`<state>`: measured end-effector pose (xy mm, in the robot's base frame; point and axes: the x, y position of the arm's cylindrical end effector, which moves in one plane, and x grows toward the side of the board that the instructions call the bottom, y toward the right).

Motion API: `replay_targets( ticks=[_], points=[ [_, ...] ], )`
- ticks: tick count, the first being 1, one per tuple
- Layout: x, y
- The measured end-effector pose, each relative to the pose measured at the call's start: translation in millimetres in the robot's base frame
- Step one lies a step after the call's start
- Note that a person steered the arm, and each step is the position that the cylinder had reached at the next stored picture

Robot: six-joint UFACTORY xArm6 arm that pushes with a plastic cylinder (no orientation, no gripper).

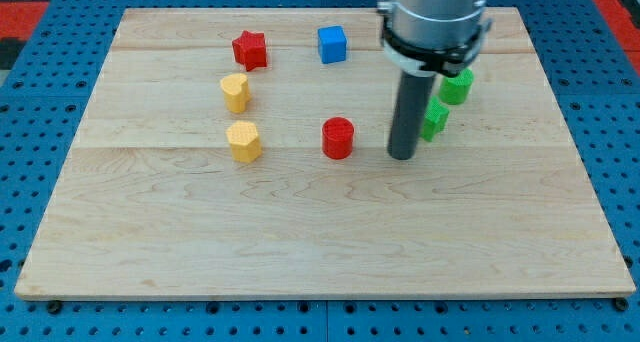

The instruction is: Move the red circle into the red star

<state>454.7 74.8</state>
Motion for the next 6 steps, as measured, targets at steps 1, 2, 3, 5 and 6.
replay_targets(
  ticks=[1, 2, 3, 5, 6],
  points=[
    [0, -32],
    [-2, -57],
    [-11, -92],
    [-66, -110],
    [-90, -120]
  ],
)
